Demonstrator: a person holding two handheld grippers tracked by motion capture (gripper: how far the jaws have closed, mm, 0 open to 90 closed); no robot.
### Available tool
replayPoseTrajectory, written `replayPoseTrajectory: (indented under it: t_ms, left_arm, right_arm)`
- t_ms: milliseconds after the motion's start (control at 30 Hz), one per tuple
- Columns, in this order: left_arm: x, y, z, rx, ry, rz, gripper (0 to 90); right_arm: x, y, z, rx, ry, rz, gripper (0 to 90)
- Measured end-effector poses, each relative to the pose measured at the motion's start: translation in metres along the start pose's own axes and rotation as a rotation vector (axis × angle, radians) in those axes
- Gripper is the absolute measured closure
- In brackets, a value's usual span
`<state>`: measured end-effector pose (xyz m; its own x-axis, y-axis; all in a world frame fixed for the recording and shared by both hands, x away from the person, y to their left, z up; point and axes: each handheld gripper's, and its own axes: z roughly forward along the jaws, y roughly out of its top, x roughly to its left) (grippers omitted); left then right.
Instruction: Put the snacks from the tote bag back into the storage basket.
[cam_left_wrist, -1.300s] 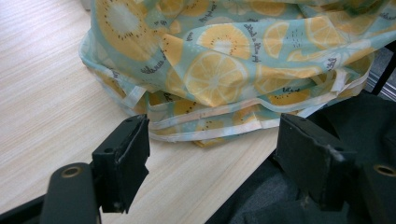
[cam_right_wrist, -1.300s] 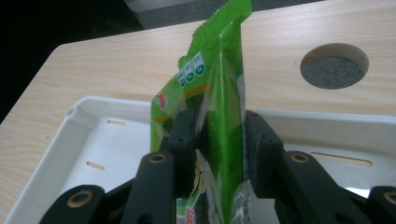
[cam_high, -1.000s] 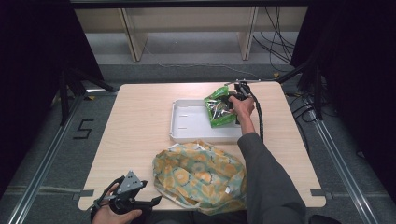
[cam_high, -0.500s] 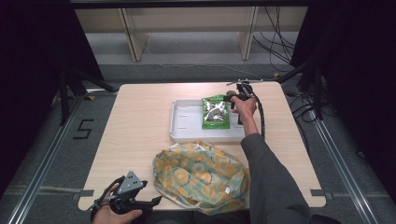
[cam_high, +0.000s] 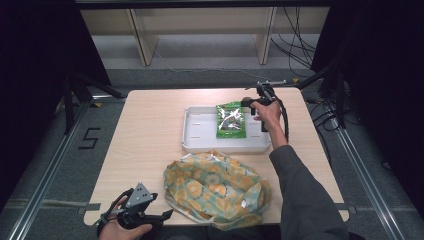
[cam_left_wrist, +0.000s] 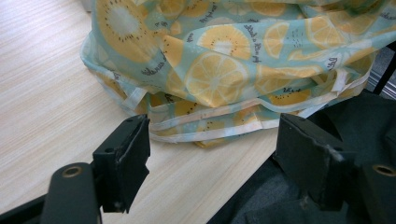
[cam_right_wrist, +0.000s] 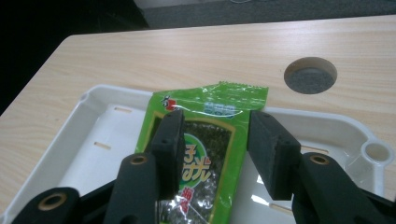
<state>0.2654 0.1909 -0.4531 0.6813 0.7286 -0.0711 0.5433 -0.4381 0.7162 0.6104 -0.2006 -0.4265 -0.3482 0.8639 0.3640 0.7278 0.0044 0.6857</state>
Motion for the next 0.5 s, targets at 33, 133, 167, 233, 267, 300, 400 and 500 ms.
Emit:
replayPoseTrajectory:
  t_ms: [33, 133, 167, 233, 267, 300, 400, 500]
  left_arm:
    - [-0.001, 0.000, 0.002, -0.014, 0.007, -0.022, 25.8]
    - [-0.001, 0.000, 0.002, -0.016, 0.004, -0.025, 25.8]
    - [0.000, 0.000, 0.000, 0.002, 0.000, 0.000, 25.8]
    - [0.001, 0.000, -0.001, 0.006, 0.001, 0.010, 25.8]
    - [0.000, 0.000, 0.000, -0.005, 0.003, -0.005, 25.8]
    - [0.000, 0.000, 0.001, -0.019, 0.011, -0.020, 25.8]
    - [0.000, 0.000, 0.000, -0.006, 0.004, -0.004, 25.8]
    - [0.001, 0.000, 0.000, -0.005, 0.003, -0.002, 25.8]
  right_arm:
    - [0.003, -0.001, -0.003, 0.016, 0.011, 0.030, 56.8]
    - [0.002, -0.001, -0.009, -0.002, 0.001, -0.040, 56.0]
    - [0.000, 0.000, -0.011, -0.009, 0.016, -0.073, 55.8]
    - [0.004, -0.001, -0.015, 0.001, 0.019, -0.061, 55.4]
    - [0.004, -0.001, -0.018, 0.013, 0.014, -0.064, 55.1]
    - [0.005, -0.002, -0.020, 0.002, 0.027, -0.088, 54.1]
    - [0.009, -0.003, -0.026, 0.010, 0.036, -0.120, 52.6]
    - [0.012, -0.005, -0.032, 0.008, 0.046, -0.155, 50.7]
